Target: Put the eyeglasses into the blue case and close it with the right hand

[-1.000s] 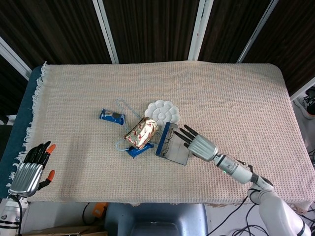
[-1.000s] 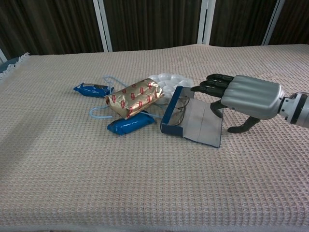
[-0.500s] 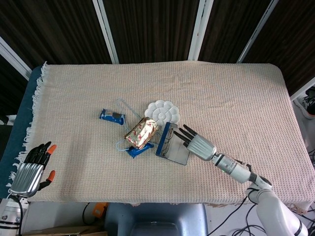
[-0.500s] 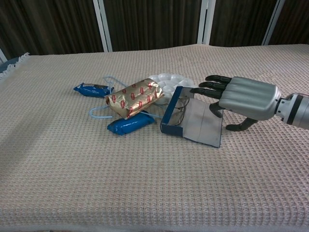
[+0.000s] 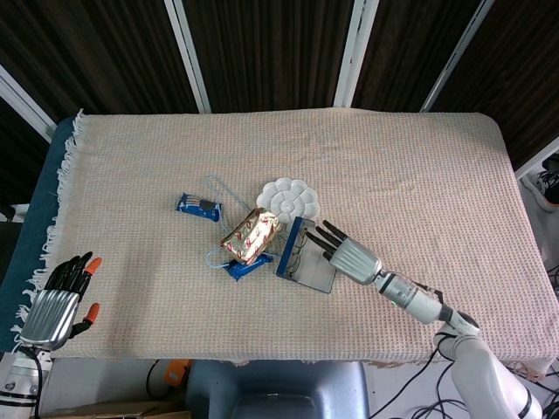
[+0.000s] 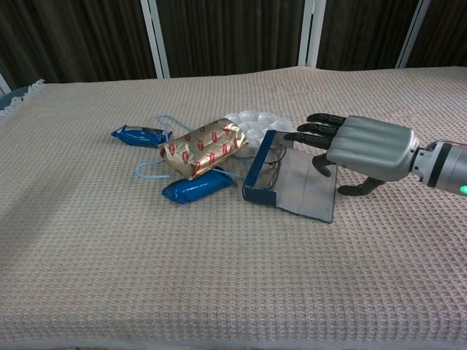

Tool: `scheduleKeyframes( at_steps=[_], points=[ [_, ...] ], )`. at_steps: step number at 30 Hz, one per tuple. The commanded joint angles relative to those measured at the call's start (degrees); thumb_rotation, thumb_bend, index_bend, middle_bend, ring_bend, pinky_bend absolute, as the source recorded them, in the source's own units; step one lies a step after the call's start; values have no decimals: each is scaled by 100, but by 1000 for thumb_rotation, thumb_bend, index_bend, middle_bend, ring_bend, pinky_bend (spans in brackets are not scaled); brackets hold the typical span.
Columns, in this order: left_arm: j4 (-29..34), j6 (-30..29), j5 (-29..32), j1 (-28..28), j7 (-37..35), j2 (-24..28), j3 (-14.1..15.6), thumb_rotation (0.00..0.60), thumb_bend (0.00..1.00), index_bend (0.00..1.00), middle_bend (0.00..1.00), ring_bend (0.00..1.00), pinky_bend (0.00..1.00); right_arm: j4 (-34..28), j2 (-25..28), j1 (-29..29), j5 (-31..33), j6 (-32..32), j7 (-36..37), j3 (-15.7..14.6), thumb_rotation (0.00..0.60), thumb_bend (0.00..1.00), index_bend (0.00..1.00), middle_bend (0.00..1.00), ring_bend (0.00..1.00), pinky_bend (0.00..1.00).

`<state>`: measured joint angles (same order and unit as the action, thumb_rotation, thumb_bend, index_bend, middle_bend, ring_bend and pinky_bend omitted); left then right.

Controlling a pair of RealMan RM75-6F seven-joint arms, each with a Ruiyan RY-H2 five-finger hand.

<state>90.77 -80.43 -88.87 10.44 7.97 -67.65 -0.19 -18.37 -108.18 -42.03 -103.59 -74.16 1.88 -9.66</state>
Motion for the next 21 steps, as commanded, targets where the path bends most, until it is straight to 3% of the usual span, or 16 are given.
scheduleKeyframes(
  at_steps=[1,21],
  points=[
    [8,15,-16,7,-28,9,12,600,384,0,0,0,125,-4,4,-17,4,21,1,1,600,363,619,86,0,0],
    [12,-52,21,-23,29,-19,-20,600,385,0,0,0,128,36,-86,-50,33,113,-116,-6,600,362,602,87,0,0]
  ],
)
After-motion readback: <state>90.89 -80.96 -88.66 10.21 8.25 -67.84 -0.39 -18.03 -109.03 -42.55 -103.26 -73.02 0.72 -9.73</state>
